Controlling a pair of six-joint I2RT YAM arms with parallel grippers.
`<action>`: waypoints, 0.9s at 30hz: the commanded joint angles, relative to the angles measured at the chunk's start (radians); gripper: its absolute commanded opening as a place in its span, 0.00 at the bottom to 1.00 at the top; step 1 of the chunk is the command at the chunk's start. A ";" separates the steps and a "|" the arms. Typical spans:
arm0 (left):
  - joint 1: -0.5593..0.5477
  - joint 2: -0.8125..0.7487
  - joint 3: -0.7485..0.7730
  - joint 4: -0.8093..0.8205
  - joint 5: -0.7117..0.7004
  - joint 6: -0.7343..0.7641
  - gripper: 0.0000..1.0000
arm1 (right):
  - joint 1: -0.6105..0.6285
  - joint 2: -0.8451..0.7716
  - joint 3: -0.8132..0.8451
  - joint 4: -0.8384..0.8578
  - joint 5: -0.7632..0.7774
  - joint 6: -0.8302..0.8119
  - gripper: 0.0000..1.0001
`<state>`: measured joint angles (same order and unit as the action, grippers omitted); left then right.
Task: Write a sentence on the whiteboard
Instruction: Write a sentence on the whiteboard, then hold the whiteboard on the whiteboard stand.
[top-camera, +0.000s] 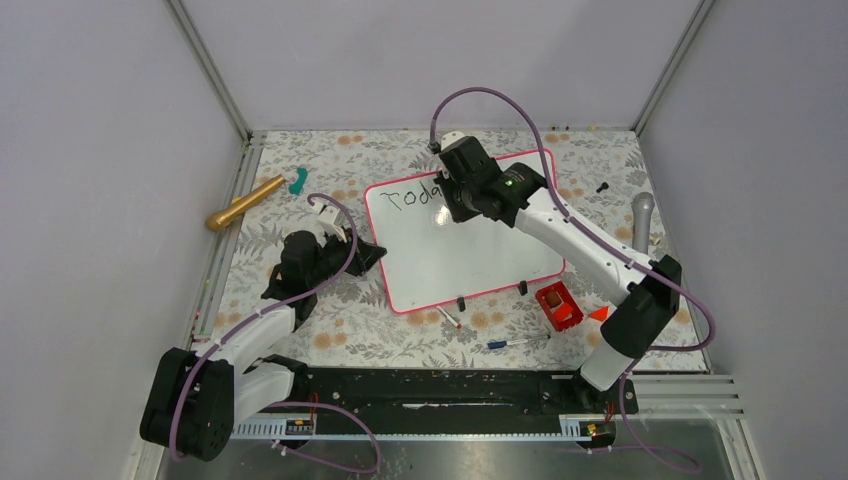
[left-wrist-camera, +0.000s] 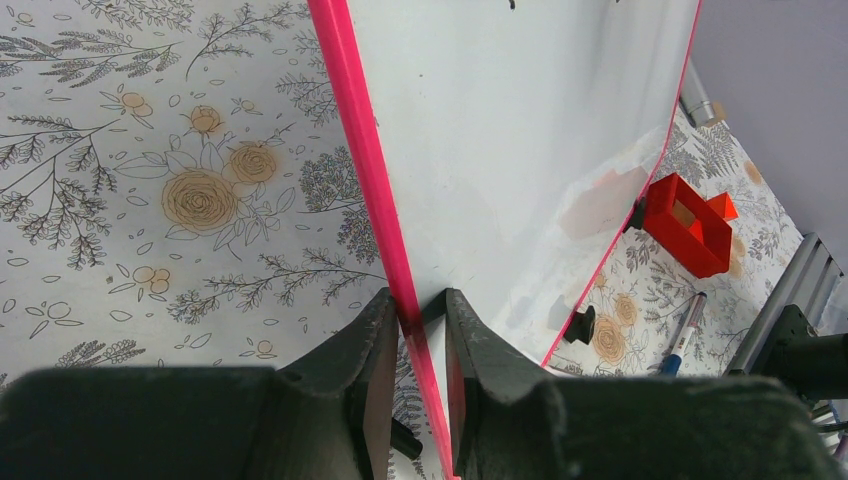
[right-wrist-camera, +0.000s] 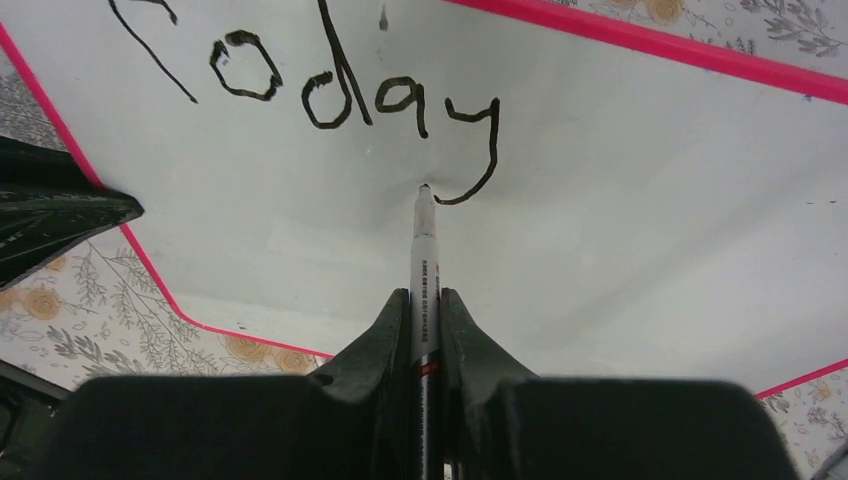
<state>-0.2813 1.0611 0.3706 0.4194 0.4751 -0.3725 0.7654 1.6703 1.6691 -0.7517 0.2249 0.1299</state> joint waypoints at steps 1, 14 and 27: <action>-0.012 -0.009 0.012 0.033 0.006 0.047 0.00 | -0.006 -0.017 0.067 0.013 -0.032 0.006 0.00; -0.012 -0.044 -0.001 0.025 -0.019 0.052 0.14 | -0.006 -0.217 -0.121 0.135 -0.002 -0.001 0.00; -0.013 -0.087 -0.052 0.049 -0.040 0.090 0.40 | -0.007 -0.350 -0.296 0.240 0.035 0.002 0.00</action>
<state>-0.2897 1.0042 0.3386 0.4126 0.4572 -0.3153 0.7647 1.3800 1.3998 -0.5812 0.2264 0.1299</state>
